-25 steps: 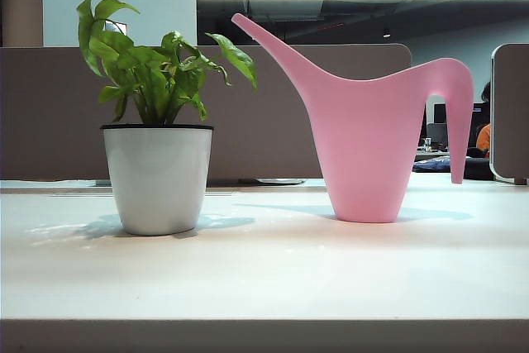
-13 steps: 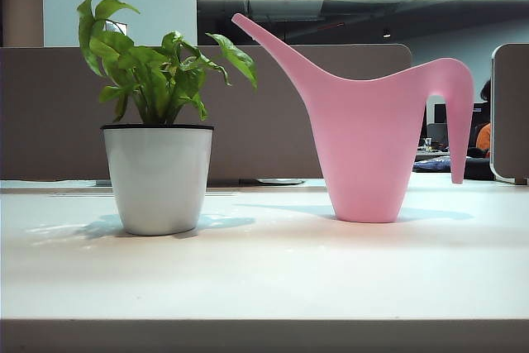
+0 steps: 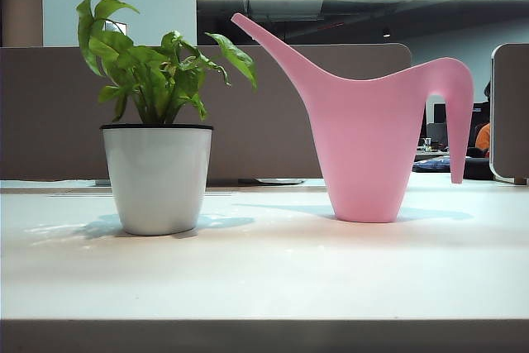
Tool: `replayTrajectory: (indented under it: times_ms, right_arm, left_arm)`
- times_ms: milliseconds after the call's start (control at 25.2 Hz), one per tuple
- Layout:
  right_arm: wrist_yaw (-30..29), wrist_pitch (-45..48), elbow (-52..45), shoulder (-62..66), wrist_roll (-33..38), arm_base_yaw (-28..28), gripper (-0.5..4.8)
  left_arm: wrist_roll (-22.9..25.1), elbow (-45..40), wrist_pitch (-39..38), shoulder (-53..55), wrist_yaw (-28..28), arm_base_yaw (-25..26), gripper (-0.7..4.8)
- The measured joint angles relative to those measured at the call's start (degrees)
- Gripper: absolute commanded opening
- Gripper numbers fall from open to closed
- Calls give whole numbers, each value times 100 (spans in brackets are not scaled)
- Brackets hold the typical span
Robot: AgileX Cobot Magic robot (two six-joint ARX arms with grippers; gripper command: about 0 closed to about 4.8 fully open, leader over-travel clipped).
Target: Pick up the watering can from the table, water the potted plant, and put the can back.
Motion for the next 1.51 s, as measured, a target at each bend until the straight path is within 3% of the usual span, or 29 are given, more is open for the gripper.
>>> replayTrajectory:
  times_ms: [198, 436, 555, 594, 713, 1070, 1506]
  right_arm:
    - [-256, -136, 164, 953, -28, 2, 5]
    - [-1268, 304, 164, 1864, -42, 2, 213]
    - [-1644, 529, 164, 2374, -39, 4, 230]
    - [-1670, 595, 164, 2527, -42, 11, 258]
    - [-1668, 772, 164, 2914, -44, 4, 415]
    - [-1488, 2015, 164, 4579, -44, 2, 423]
    - [-1259, 3877, 164, 5480, -44, 2, 423]
  left_arm:
    - [17, 542, -623, 560, -127, -358, -6]
    - [-9, 555, -1274, 748, 24, -437, -5]
    - [-61, 557, -1445, 748, 39, -428, -5]
    - [-96, 557, -1460, 748, 42, -428, -5]
    - [-105, 557, -1499, 748, 44, -431, -6]
    - [-92, 560, -1515, 748, 42, -428, -5]
    - [-92, 560, -1515, 748, 39, -428, -5]
